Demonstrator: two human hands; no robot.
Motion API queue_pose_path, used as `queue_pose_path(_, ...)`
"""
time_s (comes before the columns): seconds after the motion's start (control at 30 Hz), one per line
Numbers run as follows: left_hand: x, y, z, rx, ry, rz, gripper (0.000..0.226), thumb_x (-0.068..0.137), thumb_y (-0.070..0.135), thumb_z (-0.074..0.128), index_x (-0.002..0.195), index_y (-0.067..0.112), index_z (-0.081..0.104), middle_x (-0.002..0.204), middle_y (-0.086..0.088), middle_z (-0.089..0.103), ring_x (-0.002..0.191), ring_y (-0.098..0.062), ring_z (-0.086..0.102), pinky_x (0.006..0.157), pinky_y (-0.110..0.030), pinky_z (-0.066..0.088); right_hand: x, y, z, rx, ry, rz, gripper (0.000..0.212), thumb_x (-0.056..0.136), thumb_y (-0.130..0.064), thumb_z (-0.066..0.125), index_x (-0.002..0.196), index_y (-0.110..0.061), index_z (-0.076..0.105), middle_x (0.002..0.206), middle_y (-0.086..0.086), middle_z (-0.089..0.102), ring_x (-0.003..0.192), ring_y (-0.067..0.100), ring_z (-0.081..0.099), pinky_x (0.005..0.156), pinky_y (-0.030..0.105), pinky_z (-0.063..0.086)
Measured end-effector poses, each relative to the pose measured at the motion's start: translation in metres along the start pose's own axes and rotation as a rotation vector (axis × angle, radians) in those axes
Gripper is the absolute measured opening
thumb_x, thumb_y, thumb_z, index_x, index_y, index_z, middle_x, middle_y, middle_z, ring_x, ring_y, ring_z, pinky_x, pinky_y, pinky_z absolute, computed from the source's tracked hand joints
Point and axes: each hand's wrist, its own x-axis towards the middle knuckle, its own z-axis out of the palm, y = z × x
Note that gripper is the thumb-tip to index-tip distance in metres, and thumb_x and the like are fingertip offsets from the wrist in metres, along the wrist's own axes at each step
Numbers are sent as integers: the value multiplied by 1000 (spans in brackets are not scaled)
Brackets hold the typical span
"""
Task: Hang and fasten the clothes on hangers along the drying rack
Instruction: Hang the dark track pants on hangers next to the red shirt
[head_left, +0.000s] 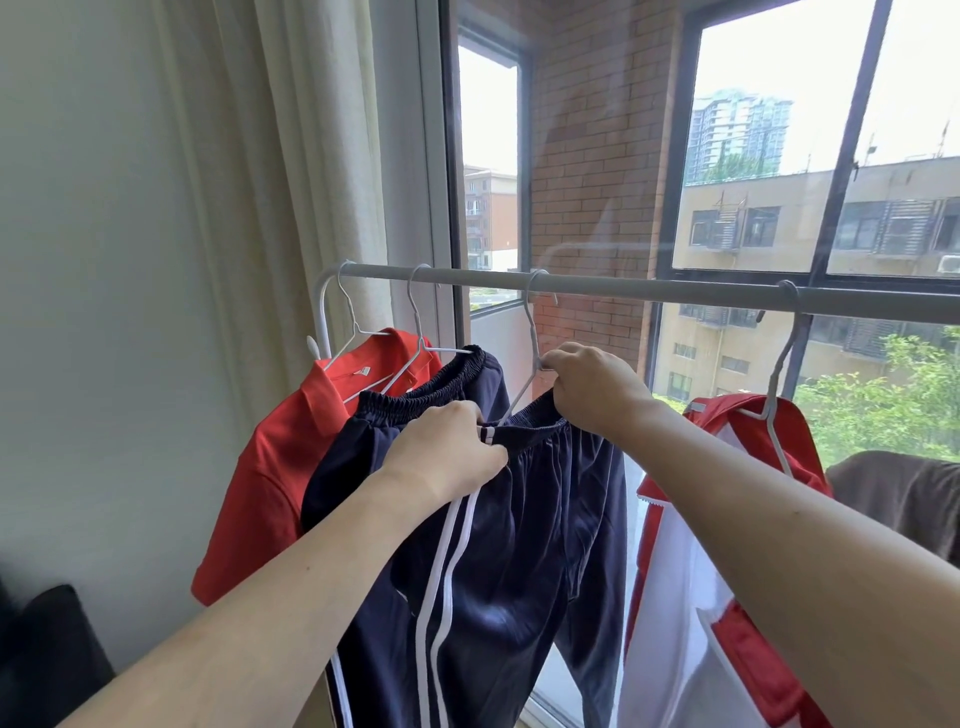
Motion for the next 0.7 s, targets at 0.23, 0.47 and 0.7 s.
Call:
queue_pose_path(0.23, 2, 0, 0, -9, 3, -7, 24, 83, 39, 61, 93, 17, 63, 91, 1, 67, 90, -26, 62, 73, -33, 47, -1, -1, 0, -8, 0, -1, 47, 87, -3, 43, 129, -14, 59, 128, 6, 60, 112, 29, 59, 92, 39, 51)
queue_pose_path(0.47, 6, -2, 1, -17, 18, -13, 26, 84, 39, 62, 97, 17, 63, 98, 0, 67, 96, -26, 61, 76, -31, 44, -1, 0, -1, -7, 0, 2, 46, 86, -2, 42, 128, -12, 60, 125, 7, 62, 110, 28, 60, 92, 39, 51)
queue_pose_path(0.7, 7, -1, -2, -22, 22, -7, 24, 84, 38, 63, 96, 17, 64, 97, 0, 68, 95, -26, 63, 77, -31, 47, 1, -3, -2, -23, -4, -2, 42, 86, -4, 43, 124, -12, 61, 124, 7, 62, 109, 29, 60, 92, 39, 50)
